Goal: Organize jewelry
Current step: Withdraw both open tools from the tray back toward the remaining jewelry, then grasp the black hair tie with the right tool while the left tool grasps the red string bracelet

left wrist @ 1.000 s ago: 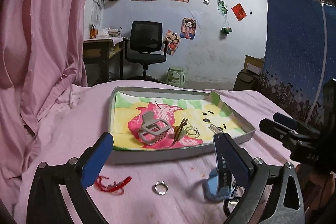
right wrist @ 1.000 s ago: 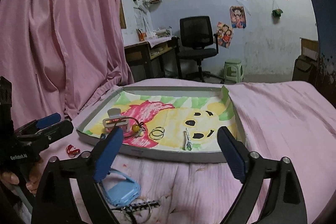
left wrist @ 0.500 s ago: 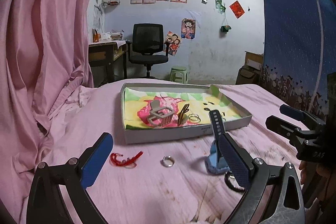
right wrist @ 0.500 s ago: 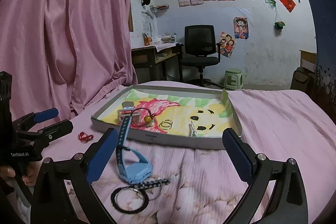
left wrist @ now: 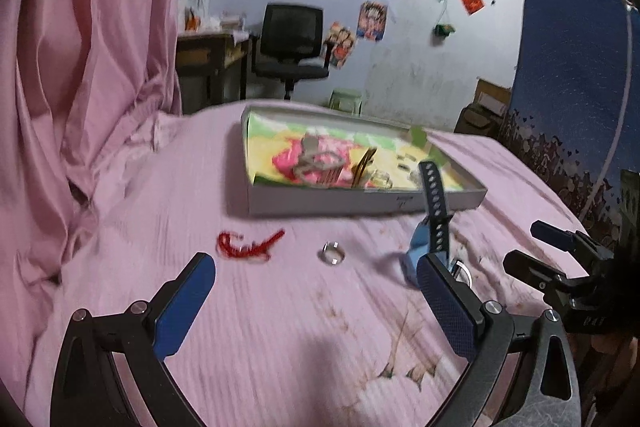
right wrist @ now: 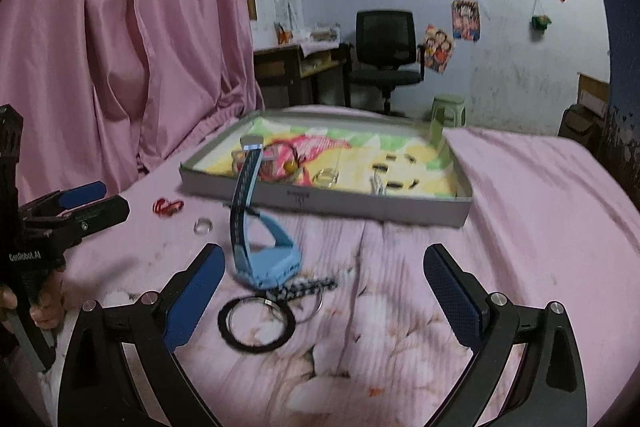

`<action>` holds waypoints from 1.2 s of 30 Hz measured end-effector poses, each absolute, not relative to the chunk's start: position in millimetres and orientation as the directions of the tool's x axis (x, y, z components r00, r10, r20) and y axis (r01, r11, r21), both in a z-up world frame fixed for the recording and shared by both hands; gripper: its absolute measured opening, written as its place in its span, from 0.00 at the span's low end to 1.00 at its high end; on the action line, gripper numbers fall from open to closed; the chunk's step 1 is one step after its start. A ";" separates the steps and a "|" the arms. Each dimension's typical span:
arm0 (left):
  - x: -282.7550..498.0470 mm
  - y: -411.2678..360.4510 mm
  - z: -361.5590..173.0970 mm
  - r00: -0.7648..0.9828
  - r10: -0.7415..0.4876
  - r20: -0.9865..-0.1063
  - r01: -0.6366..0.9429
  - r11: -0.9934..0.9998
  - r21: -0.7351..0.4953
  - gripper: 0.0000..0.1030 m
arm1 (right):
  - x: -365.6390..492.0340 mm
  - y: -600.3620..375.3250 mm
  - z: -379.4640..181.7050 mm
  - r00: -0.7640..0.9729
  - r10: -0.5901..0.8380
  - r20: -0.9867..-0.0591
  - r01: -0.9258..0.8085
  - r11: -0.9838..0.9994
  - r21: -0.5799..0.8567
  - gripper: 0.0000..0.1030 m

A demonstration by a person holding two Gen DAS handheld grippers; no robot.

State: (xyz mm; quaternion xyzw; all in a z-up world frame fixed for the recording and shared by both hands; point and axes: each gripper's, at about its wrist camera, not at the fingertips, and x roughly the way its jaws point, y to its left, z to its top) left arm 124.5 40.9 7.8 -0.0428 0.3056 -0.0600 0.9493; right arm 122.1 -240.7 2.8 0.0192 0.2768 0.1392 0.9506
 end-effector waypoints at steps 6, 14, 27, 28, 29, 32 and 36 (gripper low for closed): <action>135.1 43.8 -4.8 0.744 -0.155 -0.650 0.081 0.987 -0.142 0.98 | 126.3 -235.3 -11.9 0.759 0.293 -0.582 -0.273 0.954 0.124 0.95; 148.4 41.4 -13.0 0.693 -0.192 -0.695 0.099 0.980 -0.172 0.93 | 131.5 -234.0 -27.0 0.692 0.323 -0.646 -0.291 0.943 0.160 0.83; 168.2 53.7 -22.7 0.669 -0.180 -0.721 0.024 0.975 -0.221 0.81 | 136.2 -220.4 -41.9 0.609 0.383 -0.694 -0.350 0.916 0.199 0.35; 169.1 54.0 -23.1 0.670 -0.176 -0.721 0.020 0.975 -0.220 0.81 | 137.2 -219.7 -43.1 0.604 0.385 -0.697 -0.353 0.914 0.200 0.33; 169.7 53.7 -23.3 0.671 -0.172 -0.721 0.015 0.976 -0.218 0.81 | 137.5 -217.8 -44.6 0.597 0.388 -0.702 -0.357 0.912 0.200 0.31; 172.4 52.9 -24.4 0.669 -0.162 -0.725 0.012 0.978 -0.208 0.81 | 138.9 -211.7 -47.7 0.579 0.389 -0.716 -0.365 0.909 0.198 0.25; 174.6 54.0 -24.1 0.671 -0.155 -0.725 0.001 0.978 -0.208 0.81 | 142.0 -206.2 -52.0 0.559 0.384 -0.735 -0.366 0.910 0.197 0.14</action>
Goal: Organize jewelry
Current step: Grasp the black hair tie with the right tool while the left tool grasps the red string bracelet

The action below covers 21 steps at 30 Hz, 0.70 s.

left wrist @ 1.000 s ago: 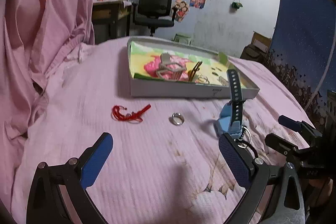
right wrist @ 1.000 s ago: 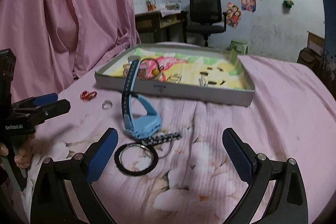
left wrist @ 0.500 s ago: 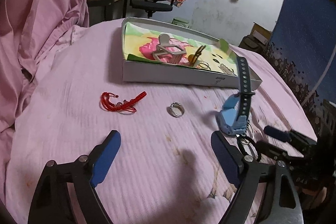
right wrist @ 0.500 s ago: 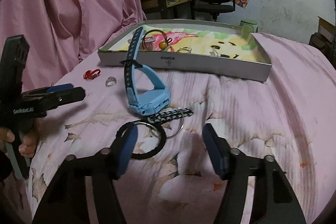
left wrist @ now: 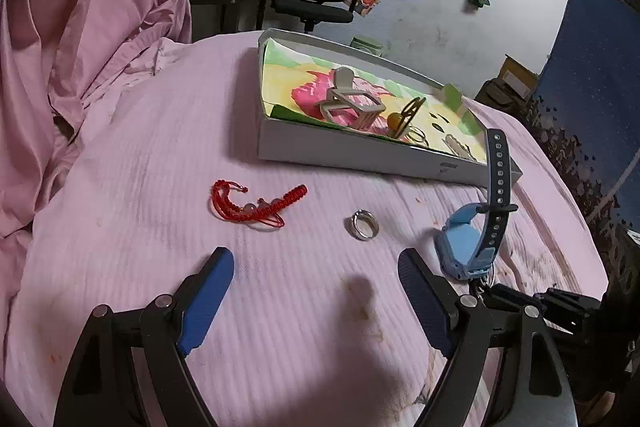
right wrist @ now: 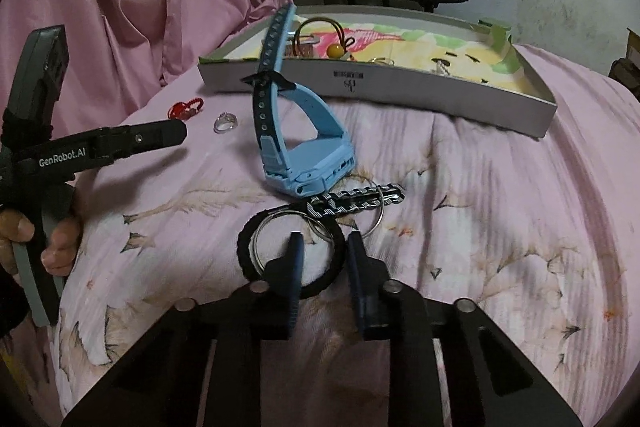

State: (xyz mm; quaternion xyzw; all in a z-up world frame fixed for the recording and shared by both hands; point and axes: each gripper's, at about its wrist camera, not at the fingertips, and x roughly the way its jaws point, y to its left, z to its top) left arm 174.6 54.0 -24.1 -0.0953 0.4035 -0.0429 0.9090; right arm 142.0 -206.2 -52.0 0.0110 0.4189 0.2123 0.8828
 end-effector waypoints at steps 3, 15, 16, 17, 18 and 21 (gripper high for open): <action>177.4 58.0 -23.6 0.674 -0.148 -0.724 -0.017 0.976 -0.216 0.80 | 145.6 -208.3 -53.1 0.556 0.388 -0.735 -0.352 0.911 0.214 0.06; 200.4 73.5 -26.3 0.671 -0.123 -0.731 -0.079 0.969 -0.235 0.63 | 156.9 -209.4 -50.7 0.570 0.409 -0.712 -0.340 0.907 0.248 0.05; 203.0 74.1 -26.9 0.669 -0.121 -0.733 -0.083 0.968 -0.235 0.62 | 157.7 -209.1 -51.1 0.569 0.411 -0.712 -0.340 0.906 0.250 0.05; 205.2 74.6 -27.5 0.668 -0.117 -0.735 -0.087 0.969 -0.233 0.59 | 158.1 -209.0 -51.4 0.569 0.412 -0.712 -0.341 0.906 0.252 0.05; 207.3 75.4 -28.3 0.665 -0.112 -0.738 -0.092 0.969 -0.230 0.57 | 158.8 -209.2 -51.9 0.568 0.414 -0.712 -0.341 0.905 0.254 0.05; 212.6 75.4 -30.4 0.657 -0.103 -0.747 -0.100 0.970 -0.222 0.49 | 161.4 -209.9 -53.0 0.565 0.418 -0.712 -0.341 0.904 0.260 0.05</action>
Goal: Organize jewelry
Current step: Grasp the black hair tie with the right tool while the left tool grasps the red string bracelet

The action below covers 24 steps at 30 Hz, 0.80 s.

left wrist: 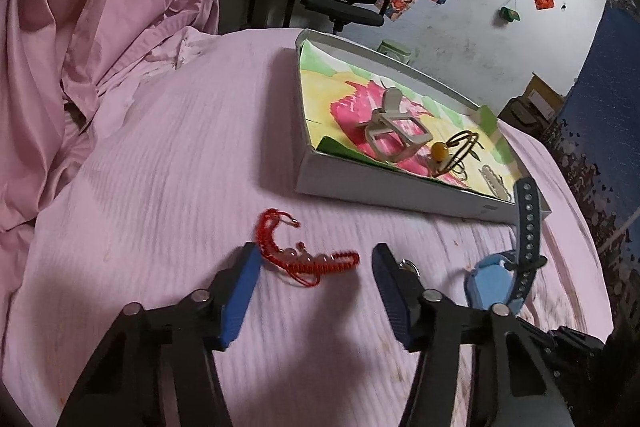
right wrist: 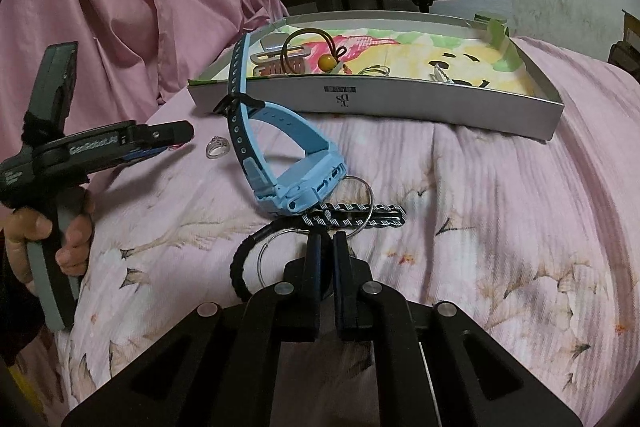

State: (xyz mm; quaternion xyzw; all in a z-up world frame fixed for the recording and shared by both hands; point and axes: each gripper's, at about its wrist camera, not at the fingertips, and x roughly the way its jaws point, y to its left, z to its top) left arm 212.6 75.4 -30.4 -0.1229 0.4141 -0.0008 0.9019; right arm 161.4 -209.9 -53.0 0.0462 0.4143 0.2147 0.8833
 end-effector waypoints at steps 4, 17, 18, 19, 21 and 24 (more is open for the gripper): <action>215.7 75.1 -33.2 0.650 -0.094 -0.754 -0.106 0.972 -0.212 0.41 | 162.2 -210.3 -54.1 0.563 0.420 -0.711 -0.342 0.902 0.263 0.05; 202.2 61.5 -31.3 0.654 -0.122 -0.747 -0.032 0.981 -0.189 0.14 | 154.8 -211.9 -48.3 0.584 0.420 -0.694 -0.345 0.903 0.256 0.05; 199.7 58.3 -30.4 0.656 -0.127 -0.744 -0.020 0.982 -0.186 0.14 | 153.1 -212.9 -47.4 0.588 0.419 -0.692 -0.343 0.904 0.256 0.05; 197.1 55.1 -29.2 0.658 -0.133 -0.742 -0.006 0.983 -0.182 0.14 | 151.0 -214.8 -46.8 0.592 0.418 -0.690 -0.341 0.905 0.256 0.05; 191.9 49.4 -27.3 0.660 -0.146 -0.737 0.022 0.984 -0.175 0.13 | 146.5 -218.4 -44.9 0.600 0.413 -0.685 -0.334 0.907 0.255 0.05; 184.7 40.9 -24.6 0.661 -0.161 -0.733 0.056 0.985 -0.166 0.12 | 140.0 -225.6 -41.6 0.614 0.405 -0.677 -0.321 0.912 0.254 0.05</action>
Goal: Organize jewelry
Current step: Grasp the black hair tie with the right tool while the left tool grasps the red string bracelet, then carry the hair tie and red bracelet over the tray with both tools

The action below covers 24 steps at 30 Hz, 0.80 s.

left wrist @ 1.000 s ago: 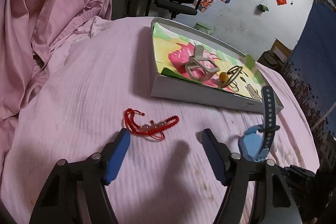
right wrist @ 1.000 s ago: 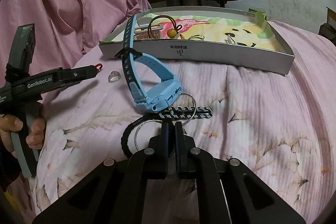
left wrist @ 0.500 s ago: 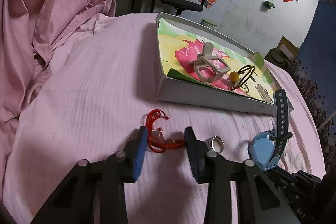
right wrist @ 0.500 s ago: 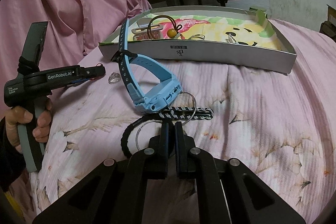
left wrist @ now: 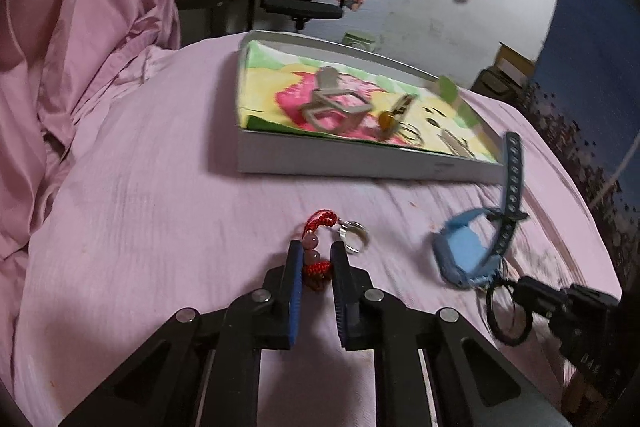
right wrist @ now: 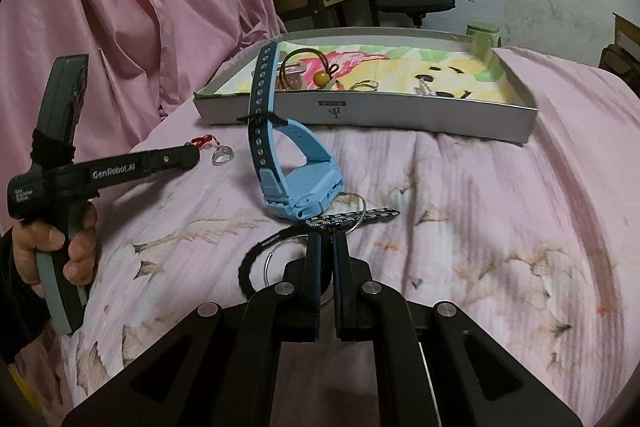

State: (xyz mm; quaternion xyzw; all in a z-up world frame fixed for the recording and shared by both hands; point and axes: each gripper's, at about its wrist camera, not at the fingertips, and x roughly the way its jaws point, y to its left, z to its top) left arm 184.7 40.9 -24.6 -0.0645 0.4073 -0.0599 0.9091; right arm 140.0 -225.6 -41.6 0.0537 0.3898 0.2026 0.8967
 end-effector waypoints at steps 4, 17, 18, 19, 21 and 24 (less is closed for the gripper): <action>175.4 33.3 -19.5 0.662 -0.192 -0.724 0.092 0.980 -0.176 0.12 | 133.2 -235.0 -37.3 0.628 0.405 -0.664 -0.308 0.913 0.266 0.05; 156.6 17.0 1.2 0.692 -0.258 -0.675 0.156 0.965 -0.210 0.12 | 114.2 -251.8 -13.4 0.686 0.421 -0.593 -0.314 0.907 0.281 0.05; 157.8 17.4 3.2 0.698 -0.260 -0.668 0.158 0.965 -0.210 0.12 | 115.8 -252.4 -10.1 0.693 0.420 -0.586 -0.314 0.907 0.280 0.05; 159.0 17.3 5.6 0.705 -0.261 -0.660 0.158 0.964 -0.212 0.12 | 117.9 -253.0 -7.0 0.700 0.417 -0.580 -0.313 0.909 0.276 0.05; 164.6 17.9 11.1 0.719 -0.262 -0.644 0.158 0.964 -0.216 0.12 | 123.3 -254.5 0.1 0.716 0.413 -0.563 -0.313 0.911 0.270 0.05; 175.7 20.3 19.0 0.742 -0.259 -0.618 0.152 0.963 -0.222 0.12 | 133.7 -256.1 11.0 0.741 0.408 -0.533 -0.310 0.912 0.268 0.05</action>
